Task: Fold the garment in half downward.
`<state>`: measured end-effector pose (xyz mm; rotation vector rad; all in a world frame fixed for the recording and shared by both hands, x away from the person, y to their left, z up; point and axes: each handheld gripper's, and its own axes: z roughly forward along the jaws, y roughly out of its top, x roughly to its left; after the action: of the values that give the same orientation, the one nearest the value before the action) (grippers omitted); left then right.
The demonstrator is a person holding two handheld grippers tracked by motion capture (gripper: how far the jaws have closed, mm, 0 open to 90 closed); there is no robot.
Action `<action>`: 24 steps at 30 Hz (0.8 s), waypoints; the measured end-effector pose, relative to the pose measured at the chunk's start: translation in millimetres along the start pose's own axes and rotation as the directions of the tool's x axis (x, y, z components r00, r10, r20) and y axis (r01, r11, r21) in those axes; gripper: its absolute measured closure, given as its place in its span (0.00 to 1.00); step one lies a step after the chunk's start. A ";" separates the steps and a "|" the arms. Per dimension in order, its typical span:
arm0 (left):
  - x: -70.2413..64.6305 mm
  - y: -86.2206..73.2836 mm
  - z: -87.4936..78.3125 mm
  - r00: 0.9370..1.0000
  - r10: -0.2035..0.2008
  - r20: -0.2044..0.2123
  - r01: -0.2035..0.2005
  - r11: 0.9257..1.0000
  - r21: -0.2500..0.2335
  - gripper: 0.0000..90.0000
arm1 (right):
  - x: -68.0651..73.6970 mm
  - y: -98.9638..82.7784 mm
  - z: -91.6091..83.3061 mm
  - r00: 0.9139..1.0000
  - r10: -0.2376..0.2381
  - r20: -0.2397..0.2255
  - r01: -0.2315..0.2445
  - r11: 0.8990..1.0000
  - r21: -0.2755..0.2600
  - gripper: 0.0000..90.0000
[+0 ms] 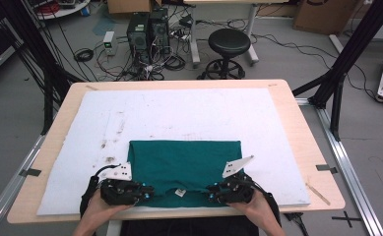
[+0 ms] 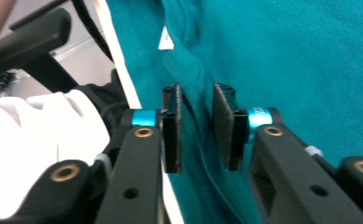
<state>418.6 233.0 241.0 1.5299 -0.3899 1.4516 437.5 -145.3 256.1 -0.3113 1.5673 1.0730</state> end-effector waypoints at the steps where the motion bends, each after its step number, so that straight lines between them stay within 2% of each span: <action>1: -1.1 2.2 -3.0 1.000 0.003 0.003 -0.003 1.000 -0.018 0.77 | 0.5 0.5 -2.3 1.000 0.003 -0.015 -0.003 1.000 -0.014 0.79; 4: -3.4 10.0 -9.3 1.000 0.002 -0.031 -0.005 0.995 -0.101 0.68 | 1.0 4.3 -10.1 0.999 0.010 -0.036 -0.013 0.997 -0.081 0.74; 5: -3.2 12.1 -9.1 0.999 -0.004 -0.049 -0.002 0.992 -0.123 0.66 | 0.6 6.4 -11.6 1.000 0.017 -0.021 -0.019 0.995 -0.097 0.72; 6: -2.8 13.8 -7.5 0.997 -0.010 -0.078 0.000 0.991 -0.135 0.64 | -0.6 8.5 -11.6 1.000 0.016 0.013 -0.014 0.994 -0.108 0.68; 7: -2.3 15.5 -3.0 0.992 -0.019 -0.124 0.002 0.991 -0.136 0.61 | -1.4 10.4 -10.5 0.999 0.026 0.047 -0.021 0.994 -0.107 0.66; 8: -2.2 16.3 1.7 0.987 -0.023 -0.162 0.002 0.992 -0.123 0.58 | -2.5 12.2 -7.7 0.996 0.032 0.079 -0.024 0.995 -0.099 0.63; 9: -2.4 16.7 5.8 0.983 -0.020 -0.183 -0.001 0.994 -0.112 0.55 | -2.6 13.2 -4.8 0.994 0.035 0.107 -0.025 0.996 -0.091 0.60; 12: -5.7 16.8 22.1 0.966 0.015 -0.260 -0.027 0.999 -0.043 0.48 | -1.3 14.7 3.3 0.982 0.027 0.185 -0.015 0.998 -0.065 0.49; 14: -8.9 15.6 30.3 0.956 0.044 -0.289 -0.047 0.999 -0.005 0.44 | -0.3 14.2 6.6 0.976 0.017 0.218 -0.006 0.999 -0.049 0.45; 16: -11.0 13.8 35.5 0.948 0.055 -0.313 -0.048 0.998 0.030 0.39 | 1.3 12.6 8.7 0.970 0.007 0.245 0.001 1.000 -0.030 0.41; 20: -13.8 8.7 41.6 0.939 0.069 -0.337 -0.042 0.995 0.088 0.35 | 5.6 7.2 14.9 0.957 -0.024 0.291 0.018 1.000 0.022 0.37; 22: -15.4 6.6 41.6 0.939 0.077 -0.336 -0.047 0.994 0.098 0.35 | 7.1 4.8 17.1 0.951 -0.041 0.305 0.028 0.998 0.048 0.37; 24: -17.3 6.6 40.6 0.940 0.084 -0.331 -0.052 0.993 0.107 0.35 | 9.2 2.7 17.6 0.949 -0.050 0.312 0.035 0.998 0.052 0.37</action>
<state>433.4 191.4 234.8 1.3198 -0.1706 1.7716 444.1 -127.2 250.4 -0.1337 1.2923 0.9976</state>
